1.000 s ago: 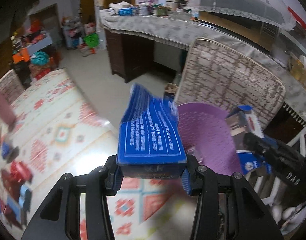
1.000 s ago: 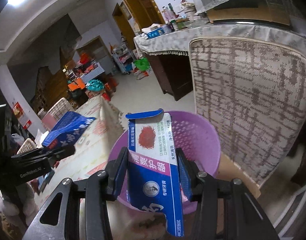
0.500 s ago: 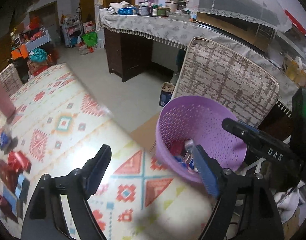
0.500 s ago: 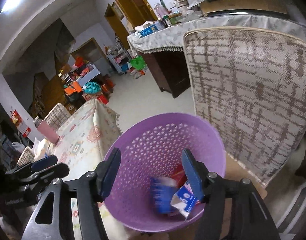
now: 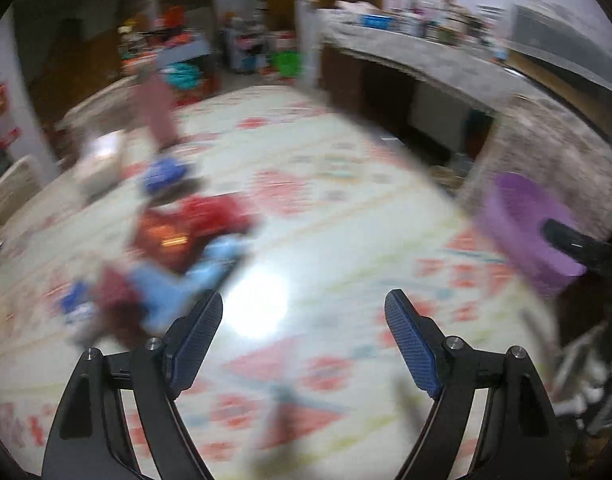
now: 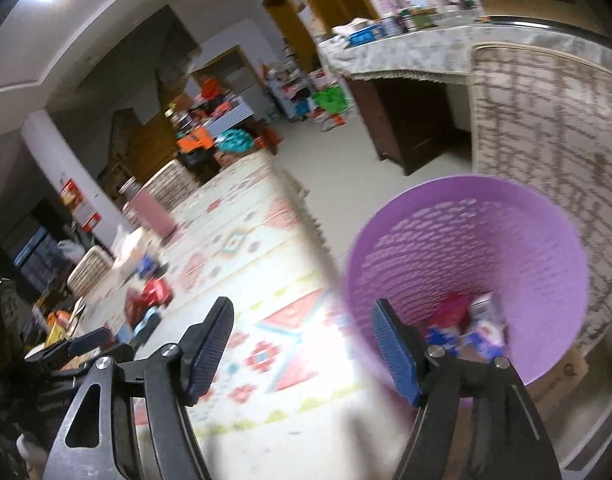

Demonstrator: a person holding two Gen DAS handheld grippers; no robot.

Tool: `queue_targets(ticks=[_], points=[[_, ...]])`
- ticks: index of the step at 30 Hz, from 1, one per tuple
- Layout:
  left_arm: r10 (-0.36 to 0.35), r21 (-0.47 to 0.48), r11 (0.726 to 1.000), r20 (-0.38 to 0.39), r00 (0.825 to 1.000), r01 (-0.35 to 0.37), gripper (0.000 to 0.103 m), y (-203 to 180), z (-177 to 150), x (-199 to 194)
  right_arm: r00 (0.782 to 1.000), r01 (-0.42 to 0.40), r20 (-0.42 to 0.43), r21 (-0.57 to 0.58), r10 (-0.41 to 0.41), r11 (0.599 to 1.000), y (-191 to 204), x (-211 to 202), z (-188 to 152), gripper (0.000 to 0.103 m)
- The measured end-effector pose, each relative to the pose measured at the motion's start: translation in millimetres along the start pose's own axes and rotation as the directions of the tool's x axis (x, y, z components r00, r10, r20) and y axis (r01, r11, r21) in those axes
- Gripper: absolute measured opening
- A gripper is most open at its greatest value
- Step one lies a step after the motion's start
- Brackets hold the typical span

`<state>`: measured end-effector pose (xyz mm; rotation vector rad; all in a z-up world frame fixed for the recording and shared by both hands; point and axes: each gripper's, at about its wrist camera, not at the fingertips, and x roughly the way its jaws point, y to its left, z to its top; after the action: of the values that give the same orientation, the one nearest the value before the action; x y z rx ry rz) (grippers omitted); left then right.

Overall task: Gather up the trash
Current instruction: 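Move both tools back to the remaining items on the table, then grasp the dark red snack wrapper with the left gripper while the right grasps the red cigarette box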

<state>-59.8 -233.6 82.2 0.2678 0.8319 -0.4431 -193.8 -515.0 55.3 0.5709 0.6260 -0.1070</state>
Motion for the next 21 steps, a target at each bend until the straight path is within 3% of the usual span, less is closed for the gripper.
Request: queue_targets(ticks=[2, 7, 12, 18, 19, 21], points=[[0.086, -0.045, 0.995, 0.004, 0.996, -0.086, 0.082, 42.2, -8.4, -3.0, 1.0, -0.014, -0.018, -0.02, 0.013, 1.0, 14.5, 6.3, -7.6, 0.076], [0.204, -0.115, 0.973, 0.015, 0.979, -0.201, 0.082, 123.1, -21.0, 2.2, 0.997, -0.037, -0.07, -0.071, 0.032, 0.997, 49.1, 20.4, -23.9, 0.076], [0.157, -0.136, 0.978, -0.011, 0.988, -0.157, 0.082, 162.8, -21.1, 28.7, 0.994, -0.053, -0.101, -0.122, 0.041, 0.991, 82.2, 30.5, -34.5, 0.076], [0.055, -0.117, 0.991, -0.054, 0.997, -0.061, 0.082, 160.1, -18.8, 60.1, 0.991, -0.058, -0.131, -0.182, 0.034, 0.982, 116.4, 42.8, -43.8, 0.076], [0.033, -0.124, 0.991, -0.064, 0.997, -0.041, 0.073, 158.6, -19.6, 63.2, 0.99, -0.06, -0.137, -0.194, 0.033, 0.979, 122.1, 45.0, -45.0, 0.076], [-0.008, -0.153, 0.988, -0.099, 0.995, -0.008, 0.041, 159.2, -24.4, 68.2, 0.988, -0.065, -0.149, -0.219, 0.032, 0.974, 134.9, 50.8, -47.0, 0.077]])
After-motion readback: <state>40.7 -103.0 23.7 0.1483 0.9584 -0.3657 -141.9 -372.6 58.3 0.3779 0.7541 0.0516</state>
